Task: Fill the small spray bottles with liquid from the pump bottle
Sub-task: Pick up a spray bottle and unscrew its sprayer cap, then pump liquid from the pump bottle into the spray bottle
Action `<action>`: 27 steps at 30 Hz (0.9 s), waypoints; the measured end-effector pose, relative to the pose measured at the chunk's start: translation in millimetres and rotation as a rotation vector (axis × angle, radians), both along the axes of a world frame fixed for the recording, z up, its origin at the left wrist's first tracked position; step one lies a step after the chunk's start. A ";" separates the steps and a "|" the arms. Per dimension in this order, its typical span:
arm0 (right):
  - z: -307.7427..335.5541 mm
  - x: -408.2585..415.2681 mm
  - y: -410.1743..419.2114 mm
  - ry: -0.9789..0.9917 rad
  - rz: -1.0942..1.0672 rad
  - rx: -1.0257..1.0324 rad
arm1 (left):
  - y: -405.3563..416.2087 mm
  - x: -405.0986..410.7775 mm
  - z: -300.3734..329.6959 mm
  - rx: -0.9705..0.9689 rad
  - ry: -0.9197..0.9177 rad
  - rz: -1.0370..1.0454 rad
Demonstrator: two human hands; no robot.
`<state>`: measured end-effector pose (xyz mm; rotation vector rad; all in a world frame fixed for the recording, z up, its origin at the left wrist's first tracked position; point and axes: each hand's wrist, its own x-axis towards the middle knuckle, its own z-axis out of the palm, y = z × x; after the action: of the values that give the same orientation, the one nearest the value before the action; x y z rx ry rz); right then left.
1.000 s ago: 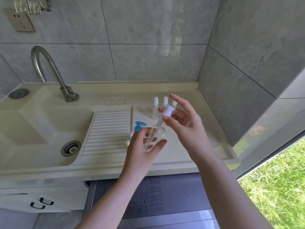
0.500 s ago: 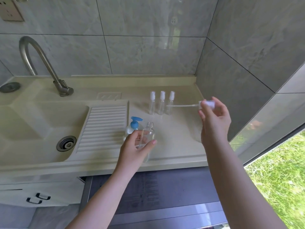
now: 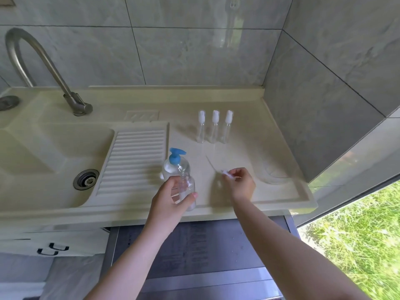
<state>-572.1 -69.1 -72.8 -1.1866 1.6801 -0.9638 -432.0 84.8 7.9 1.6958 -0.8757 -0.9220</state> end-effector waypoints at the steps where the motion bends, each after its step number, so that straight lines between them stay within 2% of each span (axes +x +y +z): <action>1: -3.1 2.0 -4.6 0.027 0.012 0.005 | -1.6 2.4 -1.2 0.005 0.001 0.004; 8: -14.8 12.7 -34.2 0.314 0.116 -0.065 | -8.6 13.6 -6.6 0.034 -0.019 0.031; 19: -16.3 18.9 -34.8 0.371 0.118 -0.193 | -7.8 26.3 -12.7 0.027 -0.019 0.070; 21: -4.0 25.3 -29.0 0.283 0.141 -0.253 | -6.0 30.5 -13.4 0.014 -0.021 0.090; 24: 32.5 46.4 -17.6 0.068 0.396 -0.415 | -2.2 36.3 -14.2 0.007 -0.017 0.134; 27: 69.2 67.8 -8.9 0.021 0.783 -0.594 | 1.8 41.3 -14.7 -0.013 -0.017 0.176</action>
<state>-504.3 -77.9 -3.6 -2.0325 0.7881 -0.9412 -390.7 86.6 -6.7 1.7409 -0.7288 -0.7825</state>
